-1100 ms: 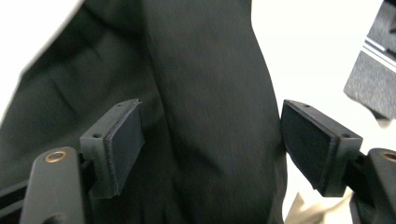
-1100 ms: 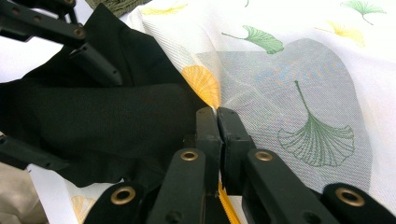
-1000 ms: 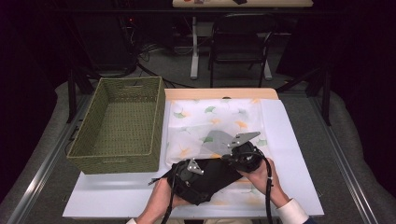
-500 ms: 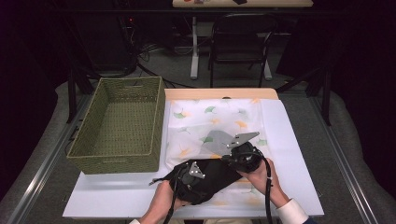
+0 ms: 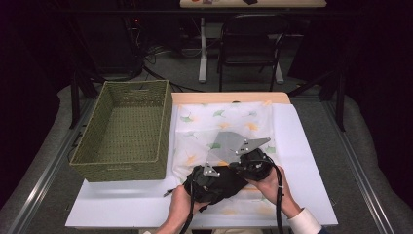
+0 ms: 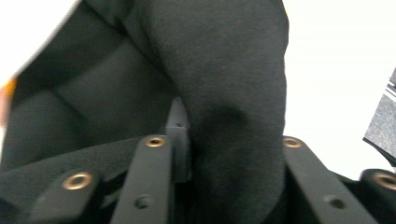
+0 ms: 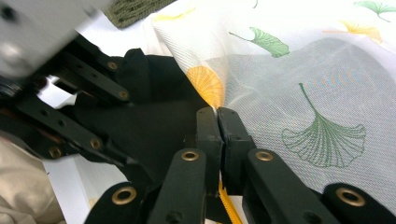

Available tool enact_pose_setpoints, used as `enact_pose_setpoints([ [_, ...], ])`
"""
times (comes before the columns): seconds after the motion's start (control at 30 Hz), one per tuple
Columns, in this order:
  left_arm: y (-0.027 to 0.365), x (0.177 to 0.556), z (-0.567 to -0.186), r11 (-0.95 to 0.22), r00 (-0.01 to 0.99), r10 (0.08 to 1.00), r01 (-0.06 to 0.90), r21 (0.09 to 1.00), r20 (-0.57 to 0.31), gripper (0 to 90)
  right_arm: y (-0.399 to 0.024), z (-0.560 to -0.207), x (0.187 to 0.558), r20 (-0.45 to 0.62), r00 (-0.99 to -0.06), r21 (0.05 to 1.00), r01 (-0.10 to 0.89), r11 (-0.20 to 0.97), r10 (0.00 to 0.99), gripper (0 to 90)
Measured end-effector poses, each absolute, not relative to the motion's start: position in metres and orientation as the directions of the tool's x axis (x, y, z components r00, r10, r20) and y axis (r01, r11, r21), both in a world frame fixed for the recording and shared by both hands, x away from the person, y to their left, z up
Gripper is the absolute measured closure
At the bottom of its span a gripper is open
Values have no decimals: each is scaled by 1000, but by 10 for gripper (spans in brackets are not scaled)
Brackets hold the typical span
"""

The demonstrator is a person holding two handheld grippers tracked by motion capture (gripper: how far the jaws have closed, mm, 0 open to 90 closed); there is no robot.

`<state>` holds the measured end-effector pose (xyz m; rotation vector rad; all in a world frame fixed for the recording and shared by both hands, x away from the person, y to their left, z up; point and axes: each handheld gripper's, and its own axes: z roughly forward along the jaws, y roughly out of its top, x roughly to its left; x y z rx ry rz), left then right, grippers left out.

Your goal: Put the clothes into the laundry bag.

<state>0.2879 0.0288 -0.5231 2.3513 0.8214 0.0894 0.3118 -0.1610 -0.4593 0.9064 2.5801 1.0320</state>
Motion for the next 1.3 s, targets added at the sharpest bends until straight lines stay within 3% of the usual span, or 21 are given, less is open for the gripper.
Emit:
enact_pose_setpoints([
  [0.2, 38, 288, -518, -618, 808, 576, 529, 581, -122, 404, -164, -462, 313, 28, -782, 679, 472, 563, 622, 883],
  [0.4, 43, 276, -514, -631, 815, 570, 518, 578, -109, 302, -165, -461, 313, 26, -779, 680, 473, 560, 626, 883],
  [0.5, 41, 275, -518, -637, 820, 561, 518, 571, -118, 352, -165, -461, 313, 24, -782, 678, 471, 564, 623, 883],
  [0.73, 31, 282, -527, -627, 816, 561, 526, 575, -136, 731, -163, -465, 314, 24, -784, 668, 474, 574, 620, 883],
  [0.83, 29, 288, -524, -614, 812, 566, 531, 584, -143, 772, -161, -464, 313, 21, -788, 671, 467, 575, 616, 884],
  [1.0, 24, 303, -524, -571, 788, 598, 547, 612, -146, 763, -162, -462, 314, 37, -788, 680, 470, 562, 614, 884],
  [1.1, 23, 309, -530, -568, 785, 602, 549, 613, -146, 685, -162, -462, 314, 39, -789, 678, 472, 564, 613, 883],
  [1.3, 36, 303, -521, -584, 785, 606, 549, 598, -129, 384, -165, -463, 314, 43, -782, 677, 480, 558, 621, 883],
])
